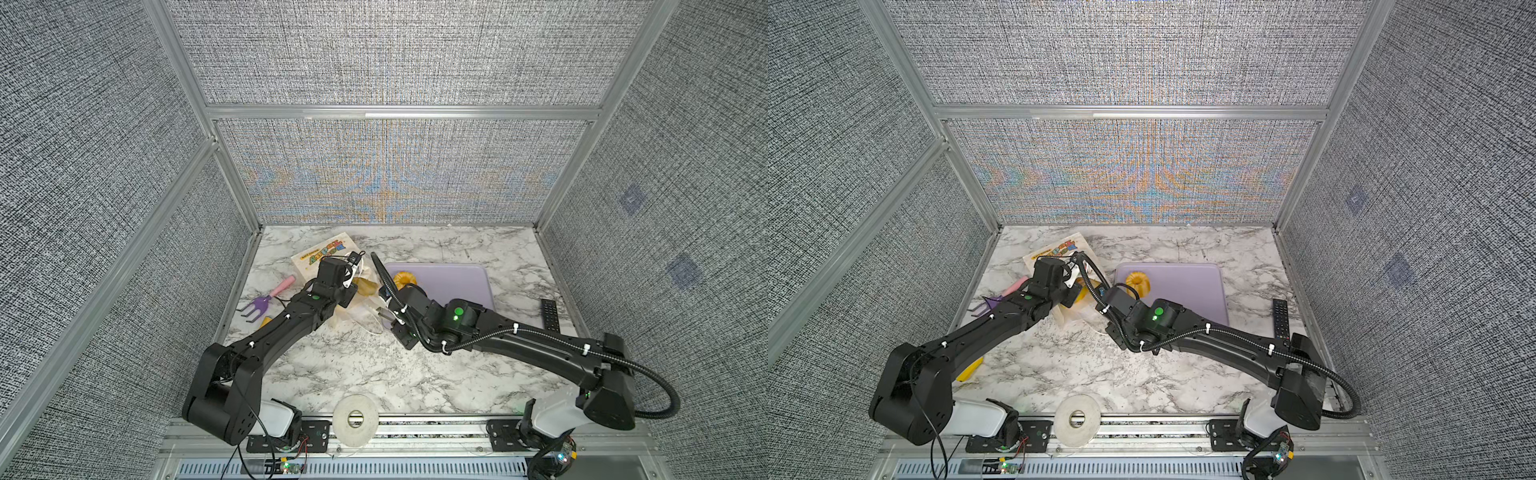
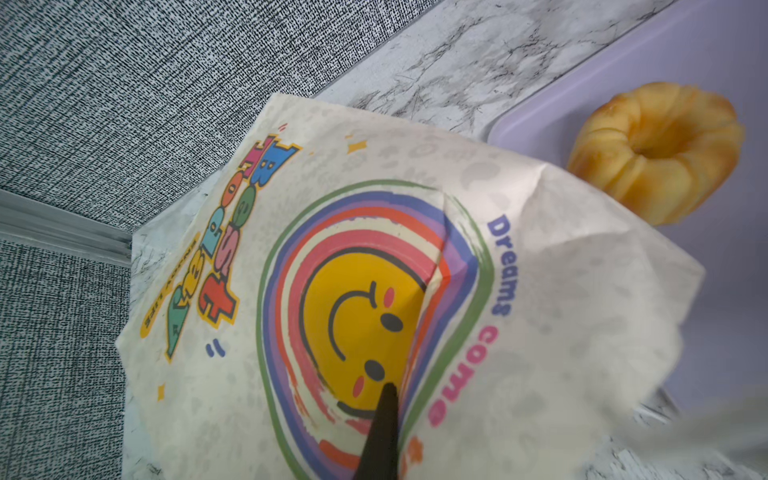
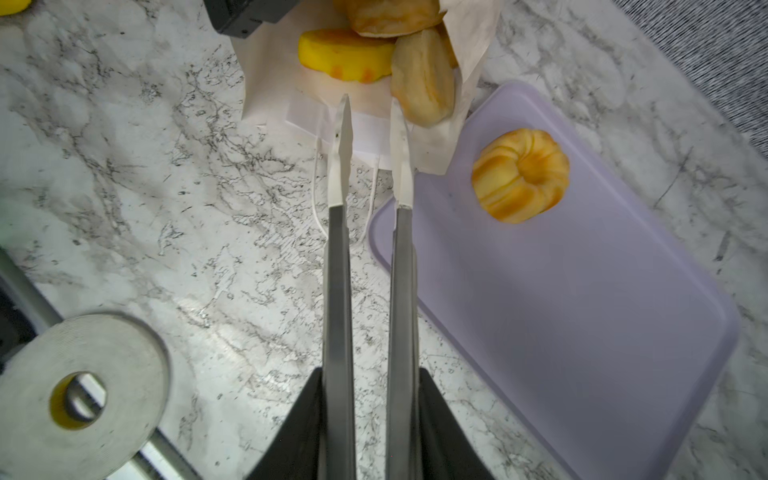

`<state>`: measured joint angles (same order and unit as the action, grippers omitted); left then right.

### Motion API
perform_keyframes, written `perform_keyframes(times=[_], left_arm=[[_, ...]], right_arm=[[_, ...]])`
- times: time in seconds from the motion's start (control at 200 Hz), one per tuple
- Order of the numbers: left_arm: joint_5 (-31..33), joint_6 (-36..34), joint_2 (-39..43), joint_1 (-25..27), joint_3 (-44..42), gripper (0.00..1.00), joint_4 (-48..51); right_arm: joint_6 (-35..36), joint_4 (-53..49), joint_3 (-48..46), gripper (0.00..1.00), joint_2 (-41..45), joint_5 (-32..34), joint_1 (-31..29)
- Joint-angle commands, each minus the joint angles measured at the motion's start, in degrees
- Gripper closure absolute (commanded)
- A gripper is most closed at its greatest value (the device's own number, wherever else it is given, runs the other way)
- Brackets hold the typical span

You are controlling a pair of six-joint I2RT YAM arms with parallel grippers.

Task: Take the fake bread out of the paper bag
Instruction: 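Reach the tongs back into the bag and pinch another bread piece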

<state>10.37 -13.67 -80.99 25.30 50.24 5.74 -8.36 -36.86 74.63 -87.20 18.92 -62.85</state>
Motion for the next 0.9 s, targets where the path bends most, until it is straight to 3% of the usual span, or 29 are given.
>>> perform_keyframes(times=[0.0,0.255,0.52,0.895], left_arm=[[-0.1,0.8,0.1,0.0,0.3,1.0,0.7],[-0.3,0.9,-0.1,0.0,0.6,1.0,0.9],[-0.4,0.9,-0.1,0.0,0.6,1.0,1.0],[-0.5,1.0,0.0,0.0,0.7,1.0,1.0]], right_arm=[[4.7,6.9,-2.0,0.66,0.1,5.7,-0.2],[8.2,8.3,-1.1,0.65,-3.5,9.0,-0.9],[8.4,5.3,3.5,0.61,-8.8,14.9,-1.2],[8.5,2.8,7.8,0.59,-15.1,17.8,-1.3]])
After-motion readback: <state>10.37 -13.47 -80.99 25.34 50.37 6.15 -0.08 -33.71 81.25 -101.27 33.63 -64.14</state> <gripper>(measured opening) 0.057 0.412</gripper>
